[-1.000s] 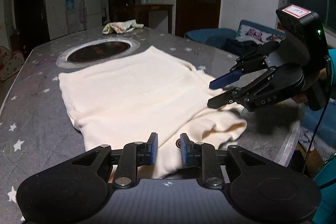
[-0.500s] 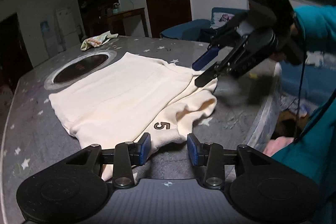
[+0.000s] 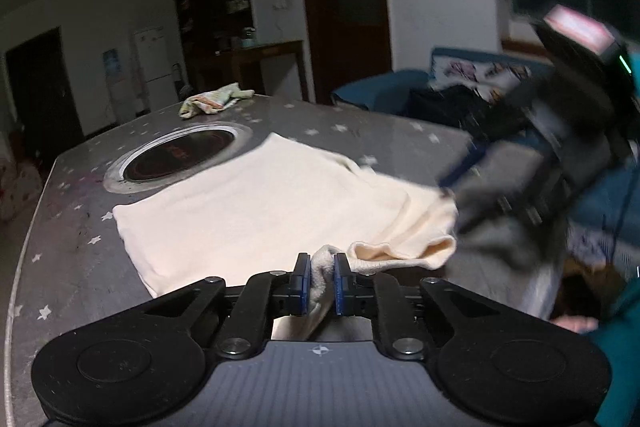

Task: Fold clothes
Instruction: 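Grasp the sweatshirt side with the right gripper and fold it toward the left gripper, then lift the held sweatshirt side with the right gripper and carry it over the body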

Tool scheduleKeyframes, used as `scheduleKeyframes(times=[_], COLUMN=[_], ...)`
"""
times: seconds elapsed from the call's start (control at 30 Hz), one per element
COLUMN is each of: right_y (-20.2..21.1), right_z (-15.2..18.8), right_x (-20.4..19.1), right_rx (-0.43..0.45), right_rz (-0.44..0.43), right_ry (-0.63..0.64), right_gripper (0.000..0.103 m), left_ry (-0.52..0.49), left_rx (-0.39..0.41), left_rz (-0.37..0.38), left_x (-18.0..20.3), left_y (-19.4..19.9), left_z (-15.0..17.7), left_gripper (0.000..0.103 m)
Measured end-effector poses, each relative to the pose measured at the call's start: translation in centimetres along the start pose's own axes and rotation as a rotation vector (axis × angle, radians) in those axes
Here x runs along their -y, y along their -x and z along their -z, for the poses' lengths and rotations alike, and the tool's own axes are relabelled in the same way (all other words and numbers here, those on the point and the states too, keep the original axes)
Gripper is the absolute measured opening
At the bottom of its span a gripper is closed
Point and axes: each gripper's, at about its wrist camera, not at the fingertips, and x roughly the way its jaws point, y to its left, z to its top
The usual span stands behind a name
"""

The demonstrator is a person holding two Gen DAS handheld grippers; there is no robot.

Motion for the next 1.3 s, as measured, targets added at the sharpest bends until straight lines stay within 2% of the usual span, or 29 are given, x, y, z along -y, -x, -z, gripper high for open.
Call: scheduleKeyframes(times=[0.37,0.43,0.47,0.5,0.6,0.67,0.77,0.83,1.1,1.3], right_y=[-2.4,-3.1,-3.3,-3.5,-3.7,-3.6,-3.5,-3.5,-3.1,-3.1], right_z=[-0.9,-1.2,-1.4,-1.5,-2.1,-2.4,-2.7,-3.0,-3.9,-3.7], right_x=[-1.2,-1.2,-1.1,-1.0,-0.4,0.2,0.9,1.2,2.2,2.1], right_rx=[0.089,0.099,0.097,0.094,0.092,0.095,0.1,0.106,0.135,0.144], right_rz=[-0.056,-0.071,-0.074,-0.078,-0.092,-0.101,-0.113,-0.122,-0.114,-0.098], right_ry=[0.014,0.012,0.011,0.008,-0.019,-0.047,-0.086,-0.107,-0.151,-0.175], right_gripper=[0.051,0.047,0.044,0.034,0.017,0.014,0.012,0.012,0.01,0.008], left_ry=[0.095,0.101,0.102,0.102,0.089,0.062,0.002,-0.043,-0.177,-0.184], left_rx=[-0.009,-0.009,-0.01,-0.011,-0.01,-0.006,-0.01,-0.019,-0.063,-0.054], left_rz=[0.018,0.019,0.018,0.017,0.011,0.0,-0.031,-0.05,-0.108,-0.117], left_x=[-1.8,-1.8,-1.7,-1.7,-1.5,-1.2,-0.6,-0.2,0.1,-0.9], left_y=[-1.2,-1.1,-1.0,-0.8,0.0,0.7,1.7,2.1,1.2,1.1], left_z=[-0.6,-0.4,-0.3,-0.1,0.3,0.7,1.4,2.1,3.9,4.7], left_gripper=[0.013,0.013,0.016,0.017,0.021,0.035,0.045,0.048,0.047,0.022])
